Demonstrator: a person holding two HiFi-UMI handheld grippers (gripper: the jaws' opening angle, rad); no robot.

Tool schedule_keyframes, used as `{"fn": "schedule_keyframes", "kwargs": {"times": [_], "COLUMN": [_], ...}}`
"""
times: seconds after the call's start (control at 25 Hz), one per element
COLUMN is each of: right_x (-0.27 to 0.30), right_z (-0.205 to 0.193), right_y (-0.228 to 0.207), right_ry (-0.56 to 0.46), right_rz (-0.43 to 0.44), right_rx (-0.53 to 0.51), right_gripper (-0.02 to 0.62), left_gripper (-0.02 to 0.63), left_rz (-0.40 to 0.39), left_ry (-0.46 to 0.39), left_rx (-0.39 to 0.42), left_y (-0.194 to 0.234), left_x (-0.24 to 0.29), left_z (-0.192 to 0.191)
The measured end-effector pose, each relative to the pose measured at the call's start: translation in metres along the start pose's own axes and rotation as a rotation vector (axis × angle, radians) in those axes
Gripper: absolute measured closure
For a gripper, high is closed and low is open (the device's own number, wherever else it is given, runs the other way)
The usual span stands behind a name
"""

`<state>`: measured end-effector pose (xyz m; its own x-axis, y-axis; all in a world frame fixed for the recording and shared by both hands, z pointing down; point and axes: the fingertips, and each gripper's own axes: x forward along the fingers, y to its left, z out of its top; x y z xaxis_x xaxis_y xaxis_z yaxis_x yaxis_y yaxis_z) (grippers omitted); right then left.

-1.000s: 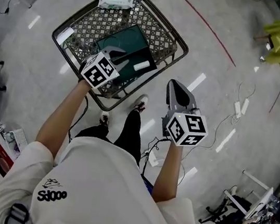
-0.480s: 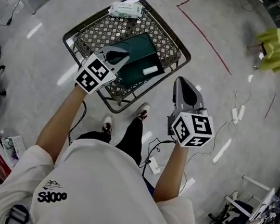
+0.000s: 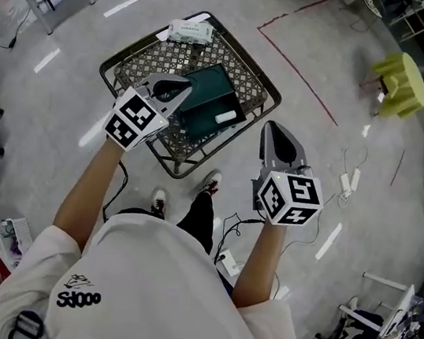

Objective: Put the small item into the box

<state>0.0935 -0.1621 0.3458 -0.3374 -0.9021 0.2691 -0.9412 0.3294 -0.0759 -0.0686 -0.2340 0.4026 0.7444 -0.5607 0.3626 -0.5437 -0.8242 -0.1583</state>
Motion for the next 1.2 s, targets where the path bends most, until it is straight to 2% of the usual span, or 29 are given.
{"fn": "schedule_keyframes", "kwargs": {"times": [0.6,0.88,1.2], "right_x": [-0.02,-0.033,-0.045], "right_z": [0.048,0.067,0.077], "right_y": [0.034,0.044,0.059], "right_ry": [-0.101,-0.145,-0.182], "right_rz": [0.008,0.017,0.013], "right_rx": [-0.101,-0.135,-0.201], "right_gripper": [0.584,0.584,0.584], "left_gripper": [0.6,0.6,0.6], "left_rz": [0.061,0.063,0.058], "left_ry": [-0.147,-0.246,-0.286], "left_rx": [0.059,0.085,0.108], "left_y": [0.007,-0.001,-0.012], "left_x": [-0.064,-0.081,-0.094], "left_z": [0.058,0.096,0.107]}}
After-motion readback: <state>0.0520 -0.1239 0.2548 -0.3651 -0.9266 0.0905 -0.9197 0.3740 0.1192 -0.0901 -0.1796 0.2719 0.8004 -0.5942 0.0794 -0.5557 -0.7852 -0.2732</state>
